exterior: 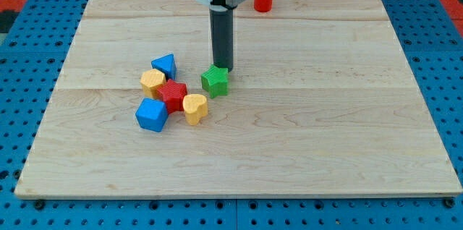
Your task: Move your arm away from green star
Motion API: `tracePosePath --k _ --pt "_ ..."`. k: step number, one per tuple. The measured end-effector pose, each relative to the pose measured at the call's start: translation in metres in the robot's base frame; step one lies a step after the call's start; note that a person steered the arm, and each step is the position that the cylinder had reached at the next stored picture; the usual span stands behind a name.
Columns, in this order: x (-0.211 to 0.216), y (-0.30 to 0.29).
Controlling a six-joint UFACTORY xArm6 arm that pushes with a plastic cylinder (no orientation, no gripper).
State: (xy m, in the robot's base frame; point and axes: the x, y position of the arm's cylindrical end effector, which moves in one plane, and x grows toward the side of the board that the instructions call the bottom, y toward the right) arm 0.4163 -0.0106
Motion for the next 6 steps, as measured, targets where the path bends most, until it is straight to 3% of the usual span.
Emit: tracePosePath --k 1,2,3,4,5,6 --pt "0.005 0.057" --pt "0.035 -0.023" --pt "0.022 -0.036" --pt "-0.009 0.006" --pt "-0.083 0.083" --pt "-0.122 0.227"
